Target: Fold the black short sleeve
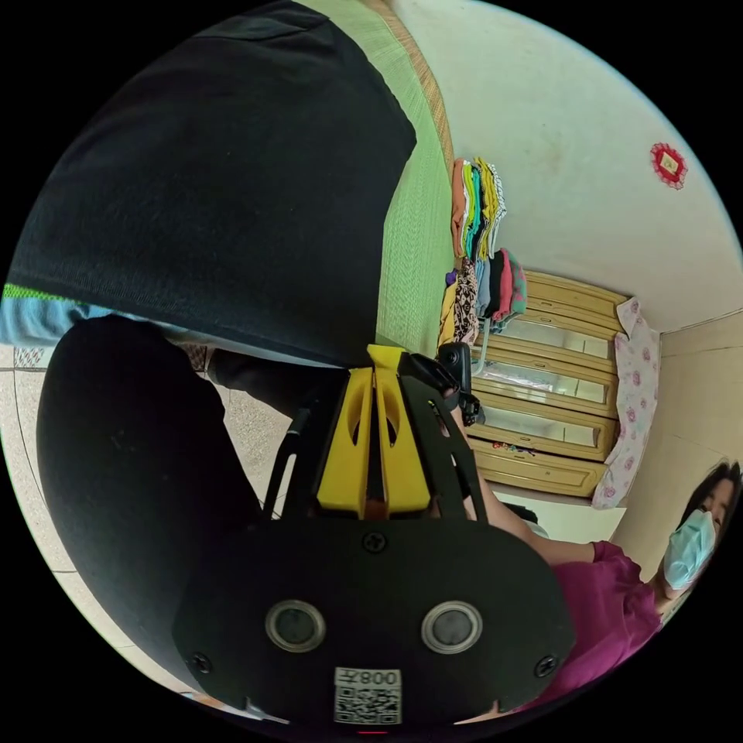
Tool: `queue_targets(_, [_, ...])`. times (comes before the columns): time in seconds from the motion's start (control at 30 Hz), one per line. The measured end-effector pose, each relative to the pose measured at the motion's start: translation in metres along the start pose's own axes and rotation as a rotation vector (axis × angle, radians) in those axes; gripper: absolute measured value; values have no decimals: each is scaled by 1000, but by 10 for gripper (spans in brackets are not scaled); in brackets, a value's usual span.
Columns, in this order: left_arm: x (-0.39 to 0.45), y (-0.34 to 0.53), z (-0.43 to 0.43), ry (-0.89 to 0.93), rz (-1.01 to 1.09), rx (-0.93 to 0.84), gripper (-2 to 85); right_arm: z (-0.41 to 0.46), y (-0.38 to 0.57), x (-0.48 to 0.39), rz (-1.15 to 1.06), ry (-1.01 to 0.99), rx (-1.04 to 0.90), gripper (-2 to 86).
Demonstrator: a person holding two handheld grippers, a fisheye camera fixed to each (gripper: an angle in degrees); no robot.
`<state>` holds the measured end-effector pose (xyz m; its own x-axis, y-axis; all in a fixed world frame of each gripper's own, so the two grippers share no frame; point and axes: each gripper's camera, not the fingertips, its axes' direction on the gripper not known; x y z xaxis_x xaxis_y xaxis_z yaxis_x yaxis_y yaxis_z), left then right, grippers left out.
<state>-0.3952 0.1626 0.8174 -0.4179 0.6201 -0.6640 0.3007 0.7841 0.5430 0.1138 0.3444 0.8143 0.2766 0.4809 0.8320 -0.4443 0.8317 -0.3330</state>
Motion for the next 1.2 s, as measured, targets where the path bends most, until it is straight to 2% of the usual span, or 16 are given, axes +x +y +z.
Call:
queue_targets(0.4, [33,22,-27,28,18,-2,5,-9,17,5,-1,-81,7,30])
queue_targets(0.6, [51,44,-82,21,65,16,7,-16,25,-4,-28,-126,25,22])
queue_targets(0.73, [42,67,-169,9,56,150,22,-22,29,-9,-34,-142,35,21])
queue_targets(0.87, [3,87,-243,14,-49,267,58,-26,34,-12,-26,-176,50,20])
queue_targets(1.07, [-50,100,-277,223,-182,406,99,-26,37,-23,-28,-173,51,20])
queue_targets(1.2, [-55,88,-282,286,-207,438,113,-24,39,-30,-28,-159,47,20])
